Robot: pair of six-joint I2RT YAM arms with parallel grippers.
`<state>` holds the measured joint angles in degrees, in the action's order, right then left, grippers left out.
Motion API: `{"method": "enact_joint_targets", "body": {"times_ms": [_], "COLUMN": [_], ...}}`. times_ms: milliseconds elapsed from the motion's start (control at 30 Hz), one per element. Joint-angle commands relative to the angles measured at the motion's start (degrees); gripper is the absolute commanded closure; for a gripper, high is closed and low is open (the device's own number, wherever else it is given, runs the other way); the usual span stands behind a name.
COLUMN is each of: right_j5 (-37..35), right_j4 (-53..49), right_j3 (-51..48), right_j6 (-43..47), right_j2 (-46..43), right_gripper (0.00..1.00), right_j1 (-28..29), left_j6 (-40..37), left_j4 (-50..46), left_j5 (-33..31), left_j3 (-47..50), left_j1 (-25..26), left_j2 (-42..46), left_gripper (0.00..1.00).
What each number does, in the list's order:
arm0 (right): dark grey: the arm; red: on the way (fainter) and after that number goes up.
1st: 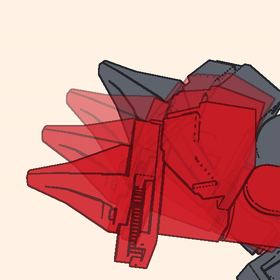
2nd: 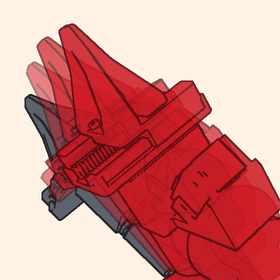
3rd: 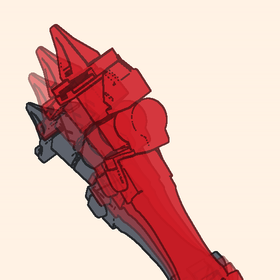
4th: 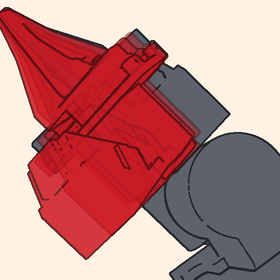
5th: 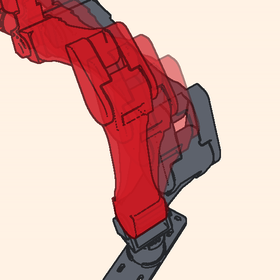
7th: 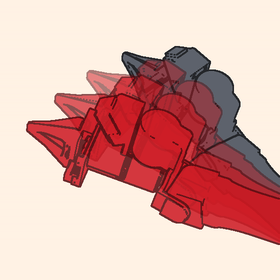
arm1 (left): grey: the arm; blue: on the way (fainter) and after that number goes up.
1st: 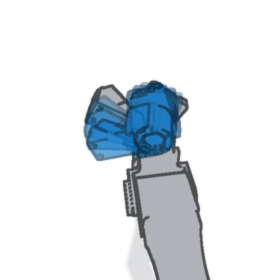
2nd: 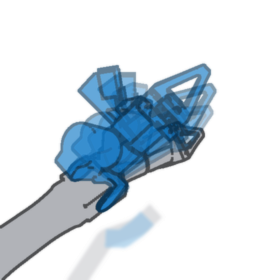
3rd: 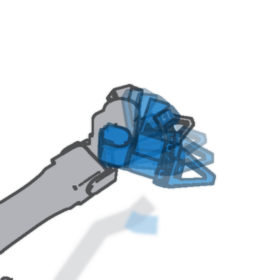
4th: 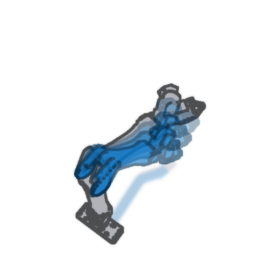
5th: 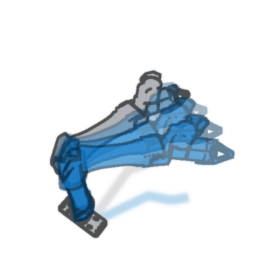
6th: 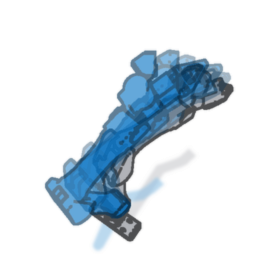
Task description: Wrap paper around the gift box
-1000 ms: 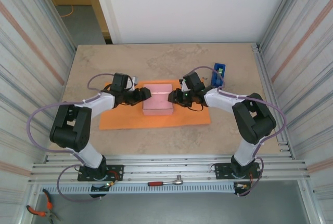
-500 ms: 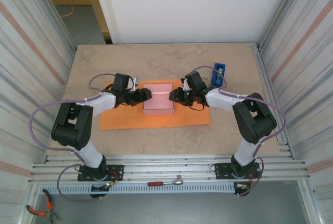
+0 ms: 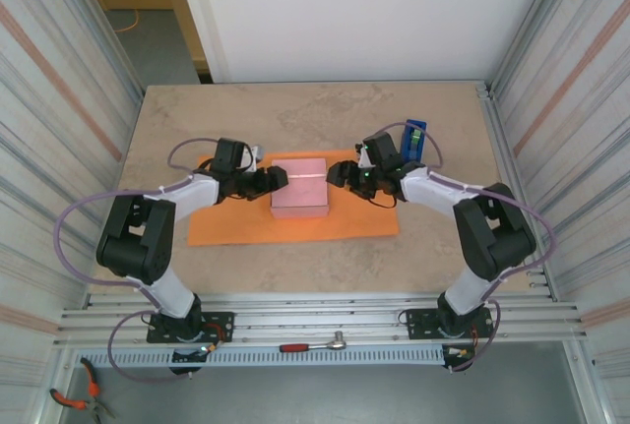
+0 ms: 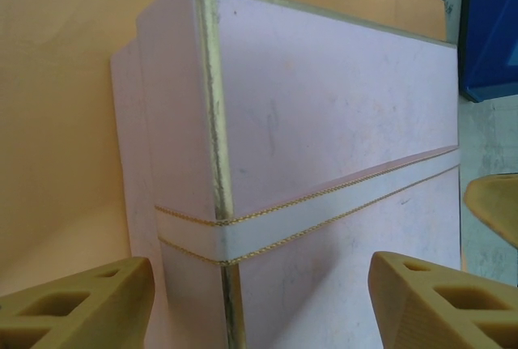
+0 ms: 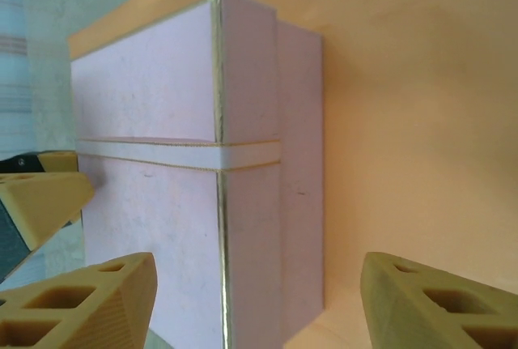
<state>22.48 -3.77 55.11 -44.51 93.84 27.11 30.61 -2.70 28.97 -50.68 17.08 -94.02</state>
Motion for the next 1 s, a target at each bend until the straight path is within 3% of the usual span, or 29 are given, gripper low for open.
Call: {"method": "enact_joint_targets", "body": {"times_ms": [0,467,500,767,967], "right_j5": [-2.97,-6.62,-6.33,-1.26,0.15], "right_j4": [-5.14,-18.64,-18.49,-13.28,-11.3], "right_j3": [-2.07,-20.32,-21.7,-25.78,-25.68], "right_j6": [1.13,4.68,4.66,2.83,2.21], "right_j2": [-5.79,-25.23,-25.87,-24.73,-23.4], "right_gripper": [0.31,0.22,0.22,0.24,0.32], "right_j1": [-1.8,-16.61,-17.35,-18.06,-17.28], "left_j6": [-1.61,-0.19,-0.2,-0.33,-0.23], "left_j4": [-1.58,-1.55,-1.67,-2.31,-1.81], "left_j5": [0.4,0.46,0.43,-0.32,-1.01], "left_j3": [-1.3,7.15,7.57,8.9,9.41], "left_j1": [-0.75,-0.2,-0.08,0.65,1.72], "left_j2": [4.22,17.01,17.57,18.95,17.83], "left_gripper": [0.27,0.13,0.05,0.01,0.01]}}
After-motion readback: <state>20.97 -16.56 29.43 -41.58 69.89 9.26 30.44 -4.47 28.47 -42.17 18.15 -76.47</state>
